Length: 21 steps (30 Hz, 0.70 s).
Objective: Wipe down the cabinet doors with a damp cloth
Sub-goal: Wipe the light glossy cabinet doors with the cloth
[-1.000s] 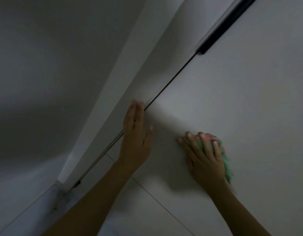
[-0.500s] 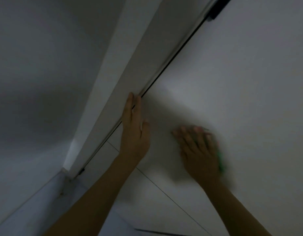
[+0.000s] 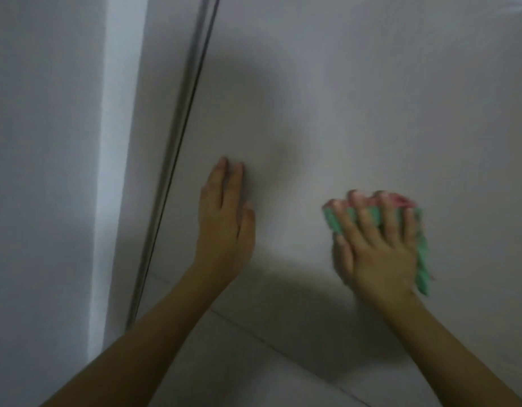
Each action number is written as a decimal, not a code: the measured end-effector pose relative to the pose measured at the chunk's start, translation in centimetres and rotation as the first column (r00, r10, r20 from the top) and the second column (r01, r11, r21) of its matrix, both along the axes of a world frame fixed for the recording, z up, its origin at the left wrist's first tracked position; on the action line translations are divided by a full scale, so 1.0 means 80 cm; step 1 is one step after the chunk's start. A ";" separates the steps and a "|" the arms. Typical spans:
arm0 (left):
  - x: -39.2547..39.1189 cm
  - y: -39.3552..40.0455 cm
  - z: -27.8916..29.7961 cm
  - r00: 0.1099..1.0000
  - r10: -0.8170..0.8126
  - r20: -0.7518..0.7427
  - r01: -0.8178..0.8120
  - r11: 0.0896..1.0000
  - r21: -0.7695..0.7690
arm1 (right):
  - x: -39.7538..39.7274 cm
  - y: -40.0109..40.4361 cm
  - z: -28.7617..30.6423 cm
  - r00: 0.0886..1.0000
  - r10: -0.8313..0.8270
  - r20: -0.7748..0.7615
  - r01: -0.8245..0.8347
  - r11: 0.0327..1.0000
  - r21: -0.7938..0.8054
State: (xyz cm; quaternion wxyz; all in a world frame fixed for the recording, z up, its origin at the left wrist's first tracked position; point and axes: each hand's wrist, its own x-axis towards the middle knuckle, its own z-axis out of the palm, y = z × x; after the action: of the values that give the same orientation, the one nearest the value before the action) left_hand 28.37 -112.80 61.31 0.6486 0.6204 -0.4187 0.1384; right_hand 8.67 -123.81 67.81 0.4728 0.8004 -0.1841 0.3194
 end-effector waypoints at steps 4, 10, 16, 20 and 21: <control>0.013 -0.015 -0.005 0.995 -0.018 0.094 0.029 0.993 -0.116 | 0.068 0.010 0.005 0.912 -0.014 0.410 0.000 0.999 0.033; 0.020 -0.037 -0.023 0.972 0.096 0.216 -0.055 0.981 -0.187 | 0.058 0.000 -0.056 0.997 0.076 -0.030 -0.079 0.991 -0.110; 0.005 -0.041 -0.039 0.961 0.083 0.264 -0.041 0.986 -0.160 | 0.013 -0.016 -0.014 0.866 -0.034 0.499 0.066 0.997 -0.045; 0.005 -0.045 -0.069 0.933 0.150 0.327 -0.103 0.983 -0.155 | 0.072 -0.001 -0.120 0.907 0.024 0.419 0.016 0.996 -0.093; 0.006 -0.046 -0.077 0.919 0.174 0.353 -0.130 0.981 -0.146 | 0.068 -0.002 -0.153 0.958 0.025 0.284 0.011 0.992 -0.126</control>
State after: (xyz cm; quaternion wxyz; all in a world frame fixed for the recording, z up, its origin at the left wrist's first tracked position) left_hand 28.84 -116.49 55.12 0.5830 0.5747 -0.4730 0.3257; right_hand 14.15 -123.94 55.57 0.4899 0.7151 -0.2270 0.4440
